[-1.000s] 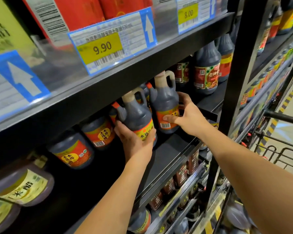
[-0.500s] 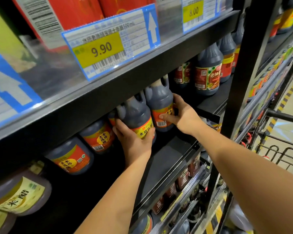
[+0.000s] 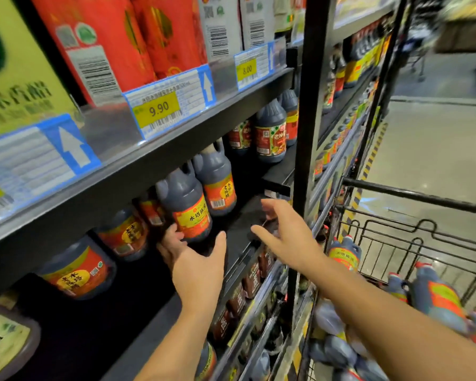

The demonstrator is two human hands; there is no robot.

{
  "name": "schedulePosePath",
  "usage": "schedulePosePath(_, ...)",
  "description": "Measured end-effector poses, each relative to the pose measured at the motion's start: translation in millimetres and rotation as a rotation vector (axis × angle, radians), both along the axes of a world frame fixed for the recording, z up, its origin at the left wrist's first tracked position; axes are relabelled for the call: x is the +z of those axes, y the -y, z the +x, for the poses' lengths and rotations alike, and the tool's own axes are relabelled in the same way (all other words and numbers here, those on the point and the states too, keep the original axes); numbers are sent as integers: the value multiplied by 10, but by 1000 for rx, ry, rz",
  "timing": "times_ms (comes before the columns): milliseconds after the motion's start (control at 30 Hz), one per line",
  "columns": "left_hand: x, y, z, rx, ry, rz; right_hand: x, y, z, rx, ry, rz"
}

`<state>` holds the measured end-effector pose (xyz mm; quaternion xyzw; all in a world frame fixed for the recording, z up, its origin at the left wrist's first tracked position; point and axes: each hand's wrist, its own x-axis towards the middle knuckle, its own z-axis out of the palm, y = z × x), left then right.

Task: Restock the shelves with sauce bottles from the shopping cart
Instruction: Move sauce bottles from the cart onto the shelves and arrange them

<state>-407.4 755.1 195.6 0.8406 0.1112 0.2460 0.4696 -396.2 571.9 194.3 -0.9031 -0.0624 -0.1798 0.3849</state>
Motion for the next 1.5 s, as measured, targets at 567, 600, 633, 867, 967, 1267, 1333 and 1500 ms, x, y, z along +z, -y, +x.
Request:
schedulePosePath(567, -609, 1669, -247, -887, -442, 343, -713, 1976, -1535, -777, -616, 13)
schedulePosePath(600, -672, 1759, -204, -880, -477, 383, -787, 2092, -1538, -777, -673, 16)
schedulePosePath(633, -726, 1847, -162, -866, -507, 417, -868, 2205, -1523, -770, -718, 14)
schedulePosePath(867, -1206, 2479, 181, -796, -675, 589, -1528, 2795, -1152, -795, -885, 32)
schedulePosePath(967, -1425, 2764, 285, -769, -727, 712, -1781, 2940, -998, -761, -947, 57)
schedulePosePath(1267, -1791, 3377, 418, -529, -807, 1036, -2016, 3089, -834, -722, -963, -34)
schedulePosePath(1333, -1850, 3366, 439, -512, -778, 1064, -2029, 3089, -843, -730, -968, 0)
schedulePosePath(1500, -1927, 3220, 565, -548, -730, 948, -1978, 3053, -884, -859, -980, 192)
